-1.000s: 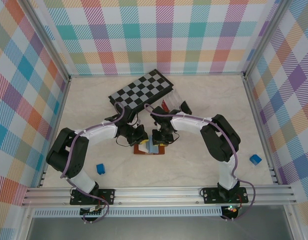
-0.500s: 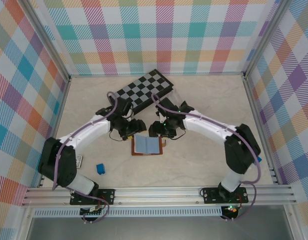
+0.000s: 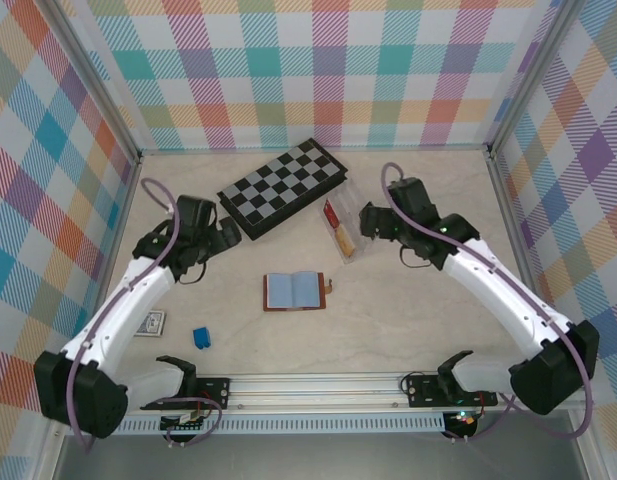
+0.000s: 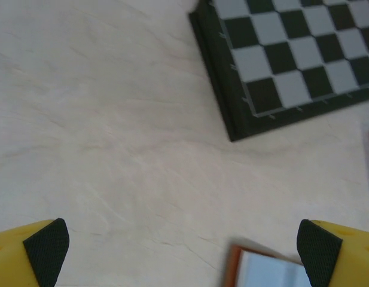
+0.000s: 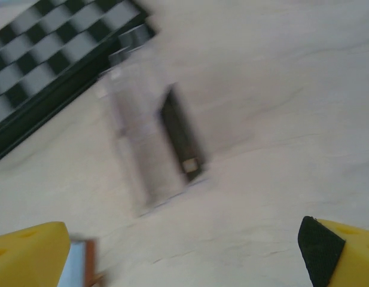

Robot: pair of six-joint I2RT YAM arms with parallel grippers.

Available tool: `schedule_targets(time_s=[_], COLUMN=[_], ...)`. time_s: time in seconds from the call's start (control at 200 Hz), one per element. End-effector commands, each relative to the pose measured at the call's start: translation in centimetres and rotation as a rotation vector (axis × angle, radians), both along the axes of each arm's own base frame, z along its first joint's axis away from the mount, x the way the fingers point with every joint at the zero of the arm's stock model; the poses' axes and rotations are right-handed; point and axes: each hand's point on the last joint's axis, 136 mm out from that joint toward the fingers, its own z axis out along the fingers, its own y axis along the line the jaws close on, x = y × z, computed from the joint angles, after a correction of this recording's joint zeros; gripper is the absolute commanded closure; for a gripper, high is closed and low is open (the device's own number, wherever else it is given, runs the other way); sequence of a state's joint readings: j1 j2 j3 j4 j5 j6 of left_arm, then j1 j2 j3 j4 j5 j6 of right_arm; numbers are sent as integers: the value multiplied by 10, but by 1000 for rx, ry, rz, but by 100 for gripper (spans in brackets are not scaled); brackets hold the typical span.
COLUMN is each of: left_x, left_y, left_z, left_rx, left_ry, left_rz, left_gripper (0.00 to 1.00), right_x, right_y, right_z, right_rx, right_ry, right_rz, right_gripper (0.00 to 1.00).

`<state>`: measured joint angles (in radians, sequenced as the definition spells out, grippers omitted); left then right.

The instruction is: Take the credit cards out of the card holder

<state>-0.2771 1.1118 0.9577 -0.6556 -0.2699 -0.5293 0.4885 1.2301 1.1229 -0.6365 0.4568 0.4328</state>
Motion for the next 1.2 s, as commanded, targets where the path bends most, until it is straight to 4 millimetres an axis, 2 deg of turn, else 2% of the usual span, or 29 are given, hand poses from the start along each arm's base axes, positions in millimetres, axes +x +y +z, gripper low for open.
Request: schedule_targets(time_s=[0.0,0.125,0.22,0.41,0.53,0.72,0.81,0.96,1.195], left_x=[8,1,6,19,29,38,42,53,65], left_y=[42,64,63,65,61,48,45,28,24], left_z=[7,0,-13,-29,-47,-68,-69,-66,-69], left_rx=[187,318,368,357,382,372,362,338,325], left_ry=[-112,-127,-140,-237,-280,-323,-367,-446,-479], left_rz=[118,164,59,-6,-56,-132,-140,-229,-252], left_gripper=[0,0,0,0,0,0,0,0,0], right_x=[9,10,8,14,27,50,58,67,64], right_y=[-65,-102,-127,-143,-135,-112,-105,-98,-83], right_z=[-9,-30,-55,-98,-118,-114,-114,-111,-118], right_rx=[-170,-185,-208,-251,-241,-183,-169,-149,-104], right_ry=[-103,-164,-154,-165,-200,-291,-309,-371,-403], right_rz=[-192,-279,-334,-344,-291,-145,-93,-15,89], right_gripper=[0,0,0,0,0,0,0,0,0])
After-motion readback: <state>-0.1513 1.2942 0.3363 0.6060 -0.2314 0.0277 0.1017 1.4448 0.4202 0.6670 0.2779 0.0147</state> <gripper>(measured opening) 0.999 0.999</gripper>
